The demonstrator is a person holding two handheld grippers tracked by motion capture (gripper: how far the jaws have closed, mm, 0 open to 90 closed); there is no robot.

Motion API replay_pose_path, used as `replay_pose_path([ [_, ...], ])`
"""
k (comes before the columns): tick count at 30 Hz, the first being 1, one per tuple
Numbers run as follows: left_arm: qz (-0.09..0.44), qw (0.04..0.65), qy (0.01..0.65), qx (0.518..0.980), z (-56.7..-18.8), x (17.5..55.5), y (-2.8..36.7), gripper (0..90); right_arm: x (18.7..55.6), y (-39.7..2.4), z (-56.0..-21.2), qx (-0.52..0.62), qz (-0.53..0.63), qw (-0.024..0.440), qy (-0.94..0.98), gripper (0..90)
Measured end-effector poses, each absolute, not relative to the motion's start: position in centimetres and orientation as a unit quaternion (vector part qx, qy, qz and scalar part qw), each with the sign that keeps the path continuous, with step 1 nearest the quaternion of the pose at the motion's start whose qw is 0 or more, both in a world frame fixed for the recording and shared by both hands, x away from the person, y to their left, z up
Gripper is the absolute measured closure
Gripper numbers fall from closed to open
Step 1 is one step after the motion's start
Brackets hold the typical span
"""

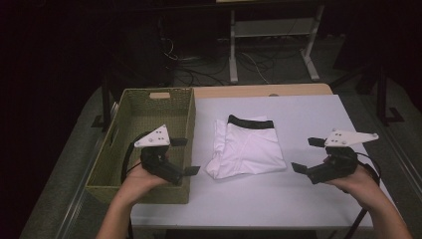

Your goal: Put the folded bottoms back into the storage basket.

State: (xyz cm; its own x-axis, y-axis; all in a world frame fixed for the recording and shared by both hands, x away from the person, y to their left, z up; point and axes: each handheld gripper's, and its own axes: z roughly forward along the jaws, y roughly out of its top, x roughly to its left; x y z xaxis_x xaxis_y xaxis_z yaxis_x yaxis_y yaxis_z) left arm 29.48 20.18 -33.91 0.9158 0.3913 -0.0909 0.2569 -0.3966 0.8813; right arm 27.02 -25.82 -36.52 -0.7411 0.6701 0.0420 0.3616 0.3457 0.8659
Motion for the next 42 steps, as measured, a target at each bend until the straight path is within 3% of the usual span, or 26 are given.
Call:
replay_pose_path([
  [21,0.063,0.516,0.195,0.832,-33.7,29.5,20.0,0.0,26.9,-26.2,-36.8,0.325,0.486,0.157,0.796,0.0],
  [42,0.064,0.52,0.193,0.83,-33.5,29.3,20.1,0.0,26.4,-25.7,-40.0,0.339,0.477,0.134,0.8,0.0],
])
